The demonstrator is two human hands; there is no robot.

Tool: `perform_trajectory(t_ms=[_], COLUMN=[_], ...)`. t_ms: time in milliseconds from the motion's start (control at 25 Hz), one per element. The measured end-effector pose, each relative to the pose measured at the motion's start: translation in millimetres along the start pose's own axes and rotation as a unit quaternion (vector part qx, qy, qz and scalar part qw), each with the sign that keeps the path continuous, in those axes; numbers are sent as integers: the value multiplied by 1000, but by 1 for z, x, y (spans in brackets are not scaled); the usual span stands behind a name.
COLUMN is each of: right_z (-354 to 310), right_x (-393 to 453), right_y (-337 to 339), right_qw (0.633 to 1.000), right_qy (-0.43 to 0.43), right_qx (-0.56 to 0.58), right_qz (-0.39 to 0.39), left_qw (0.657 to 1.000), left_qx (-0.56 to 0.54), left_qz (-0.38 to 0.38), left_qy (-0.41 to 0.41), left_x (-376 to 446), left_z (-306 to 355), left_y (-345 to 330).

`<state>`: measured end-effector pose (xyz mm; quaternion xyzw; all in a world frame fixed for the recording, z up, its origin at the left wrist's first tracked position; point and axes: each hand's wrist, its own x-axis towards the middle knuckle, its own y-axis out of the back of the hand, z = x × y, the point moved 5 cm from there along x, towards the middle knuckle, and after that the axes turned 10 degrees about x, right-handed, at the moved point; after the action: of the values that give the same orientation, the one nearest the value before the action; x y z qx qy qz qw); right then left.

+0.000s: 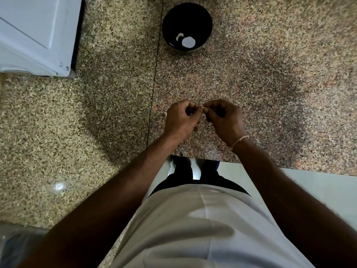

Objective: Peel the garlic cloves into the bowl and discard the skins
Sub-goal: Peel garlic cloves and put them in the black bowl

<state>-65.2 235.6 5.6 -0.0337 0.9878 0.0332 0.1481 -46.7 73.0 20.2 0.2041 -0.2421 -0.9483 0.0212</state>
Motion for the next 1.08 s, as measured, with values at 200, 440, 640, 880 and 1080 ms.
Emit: perform_trajectory(t_ms=[200,440,640,880,1080], right_z=[-8,-21,-25,-23,-24], right_x=[0,3,7,11,14], right_y=[-2,1,0,1,2], right_qw=[999,992,990,993,995], right_qy=[24,58,56,48,45], right_qx=[-20,-113,-129,-110,-85], right_qz=[-19,23,21,12,0], left_qw=[994,993,994,991,990], left_qx=[-97,-116,-106,-130,-139], left_qz=[-25,-21,-11,-9,-13], left_qy=[37,25,-7,-23,-24], left_x=[0,2,6,7,9], left_z=[-5,-9,-8,-7,-7], left_y=[0,3,6,6,5])
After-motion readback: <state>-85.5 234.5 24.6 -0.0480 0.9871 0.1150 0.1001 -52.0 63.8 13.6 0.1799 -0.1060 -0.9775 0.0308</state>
